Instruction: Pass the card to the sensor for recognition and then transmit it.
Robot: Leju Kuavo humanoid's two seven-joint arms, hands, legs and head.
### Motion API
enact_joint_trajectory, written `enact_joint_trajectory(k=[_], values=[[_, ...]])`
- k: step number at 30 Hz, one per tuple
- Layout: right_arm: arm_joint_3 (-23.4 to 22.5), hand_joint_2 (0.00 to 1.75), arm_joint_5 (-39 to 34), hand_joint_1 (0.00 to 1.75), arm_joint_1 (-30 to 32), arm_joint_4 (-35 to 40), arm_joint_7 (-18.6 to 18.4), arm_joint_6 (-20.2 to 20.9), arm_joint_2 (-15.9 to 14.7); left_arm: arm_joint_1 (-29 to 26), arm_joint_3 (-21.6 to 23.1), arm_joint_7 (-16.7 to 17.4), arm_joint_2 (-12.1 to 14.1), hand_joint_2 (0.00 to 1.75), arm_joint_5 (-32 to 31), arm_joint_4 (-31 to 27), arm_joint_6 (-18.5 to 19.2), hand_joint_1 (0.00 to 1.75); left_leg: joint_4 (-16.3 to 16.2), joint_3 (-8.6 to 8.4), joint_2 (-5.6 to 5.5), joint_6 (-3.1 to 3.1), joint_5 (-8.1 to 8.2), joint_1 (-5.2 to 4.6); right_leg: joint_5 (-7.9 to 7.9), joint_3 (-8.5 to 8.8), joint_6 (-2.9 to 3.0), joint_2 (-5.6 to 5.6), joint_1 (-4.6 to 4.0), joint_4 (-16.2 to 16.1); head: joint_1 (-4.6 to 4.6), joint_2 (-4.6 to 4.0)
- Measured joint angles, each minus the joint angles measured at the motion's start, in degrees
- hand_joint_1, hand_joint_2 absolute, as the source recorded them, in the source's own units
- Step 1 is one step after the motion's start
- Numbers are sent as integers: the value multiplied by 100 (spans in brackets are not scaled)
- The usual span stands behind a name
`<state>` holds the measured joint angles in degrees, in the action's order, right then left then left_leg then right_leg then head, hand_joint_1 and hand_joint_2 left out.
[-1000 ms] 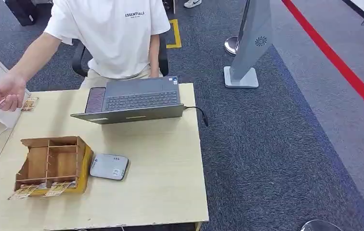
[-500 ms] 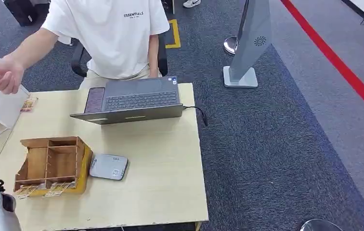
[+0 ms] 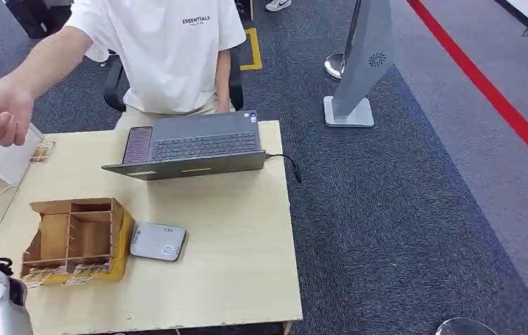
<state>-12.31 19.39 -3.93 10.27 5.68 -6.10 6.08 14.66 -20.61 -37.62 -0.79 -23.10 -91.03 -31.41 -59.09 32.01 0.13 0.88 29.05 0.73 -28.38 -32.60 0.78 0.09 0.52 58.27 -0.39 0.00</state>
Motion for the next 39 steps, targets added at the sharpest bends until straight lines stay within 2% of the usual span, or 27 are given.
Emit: enact_joint_trajectory(k=[4,10,15,17,20,22,28,39], values=[[0,175,28,0,-1,0,15,-2,2,-1,4,129,61,175,-56,54,-6,0,0,0,0,0,0,0,0,0,0,0,0,0,0,0],[0,175,120,0,-9,0,-13,61,2,150,101,446,313,175,-1262,525,-439,0,0,-1,-1,0,-1,0,0,-1,0,0,0,0,0,0],[0,175,122,0,-9,0,-20,59,2,275,262,636,407,175,-1522,969,-491,0,0,-1,1,0,-1,0,1,0,0,1,0,0,4,0],[0,175,157,0,-9,0,-22,61,2,343,319,936,510,175,-2157,1198,-671,0,0,0,0,0,-1,0,1,0,0,1,0,0,2,0],[-4,175,201,0,-8,0,-20,61,2,504,439,1620,836,175,-3768,1769,-772,0,0,-1,1,0,-1,0,1,-2,0,2,0,1,2,0],[-9,175,214,0,-7,0,-20,61,2,597,538,1895,1056,175,-4232,2152,-726,0,0,-2,8,1,-1,1,1,-4,0,10,-1,2,0,0],[-31,175,223,0,-4,0,-18,63,0,754,708,2185,1394,175,-4583,2808,-682,0,1,-1,13,1,-1,2,1,-5,1,15,-1,3,0,0],[-48,175,240,0,4,0,-2,74,0,786,863,2260,1508,175,-4516,3215,-664,0,0,0,14,1,0,0,1,-5,1,15,0,1,2,0]])
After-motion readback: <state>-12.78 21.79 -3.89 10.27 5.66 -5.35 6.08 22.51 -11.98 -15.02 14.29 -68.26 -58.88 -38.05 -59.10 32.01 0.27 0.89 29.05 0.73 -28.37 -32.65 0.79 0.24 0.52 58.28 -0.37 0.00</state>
